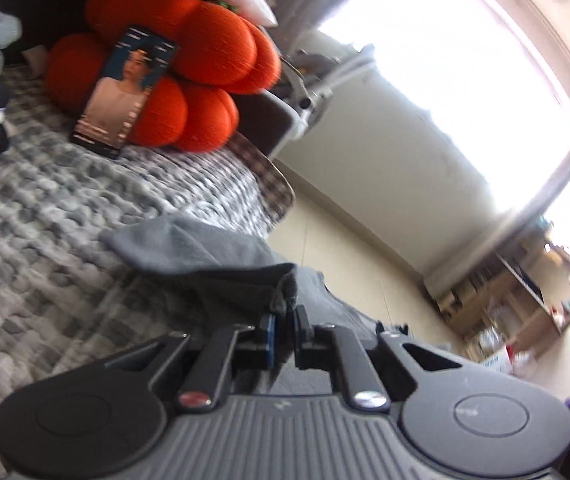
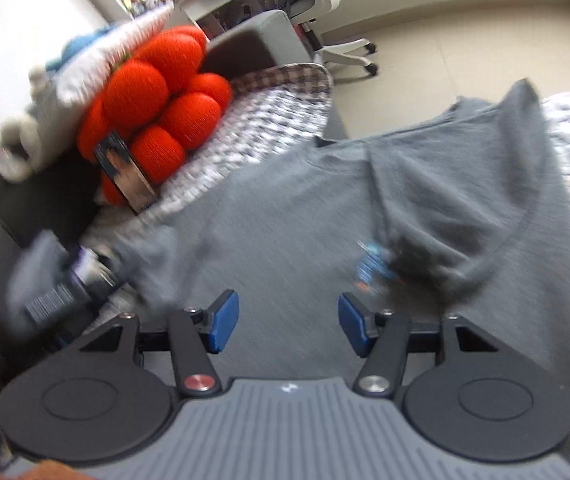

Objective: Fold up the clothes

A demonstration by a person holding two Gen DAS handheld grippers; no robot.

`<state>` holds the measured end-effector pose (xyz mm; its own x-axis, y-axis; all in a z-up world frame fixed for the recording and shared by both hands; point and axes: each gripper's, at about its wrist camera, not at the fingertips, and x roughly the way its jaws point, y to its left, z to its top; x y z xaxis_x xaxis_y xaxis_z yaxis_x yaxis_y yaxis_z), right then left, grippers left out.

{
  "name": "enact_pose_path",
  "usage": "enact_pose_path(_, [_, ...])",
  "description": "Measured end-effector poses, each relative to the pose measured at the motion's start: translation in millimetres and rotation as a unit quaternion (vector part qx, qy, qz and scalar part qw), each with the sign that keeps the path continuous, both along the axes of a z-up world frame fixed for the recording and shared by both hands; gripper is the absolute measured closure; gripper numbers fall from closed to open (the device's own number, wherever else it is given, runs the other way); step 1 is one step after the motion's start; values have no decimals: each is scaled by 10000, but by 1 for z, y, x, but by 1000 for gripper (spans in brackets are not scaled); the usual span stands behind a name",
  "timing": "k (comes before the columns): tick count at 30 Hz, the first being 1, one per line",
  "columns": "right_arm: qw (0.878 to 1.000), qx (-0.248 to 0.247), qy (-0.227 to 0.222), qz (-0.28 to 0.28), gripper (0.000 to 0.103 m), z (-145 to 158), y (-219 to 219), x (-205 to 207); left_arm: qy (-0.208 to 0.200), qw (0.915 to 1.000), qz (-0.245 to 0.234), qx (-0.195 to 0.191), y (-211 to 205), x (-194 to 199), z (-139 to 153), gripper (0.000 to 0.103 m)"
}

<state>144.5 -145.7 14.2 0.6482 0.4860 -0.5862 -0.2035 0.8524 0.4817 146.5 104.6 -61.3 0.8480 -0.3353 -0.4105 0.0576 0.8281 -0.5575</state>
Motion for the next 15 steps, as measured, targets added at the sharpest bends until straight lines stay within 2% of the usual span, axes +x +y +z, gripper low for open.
enact_pose_path(6, [9986, 440, -114, 276, 44, 15, 5, 29, 50, 9970, -664, 398, -29, 5, -6, 95])
enact_pose_path(10, [9942, 454, -348, 905, 43, 19, 23, 51, 247, 9927, -943, 710, -45, 7, -13, 94])
enact_pose_path(15, [9812, 605, -522, 1755, 45, 7, 48, 76, 439, 9880, -1123, 969, -51, 8, -17, 94])
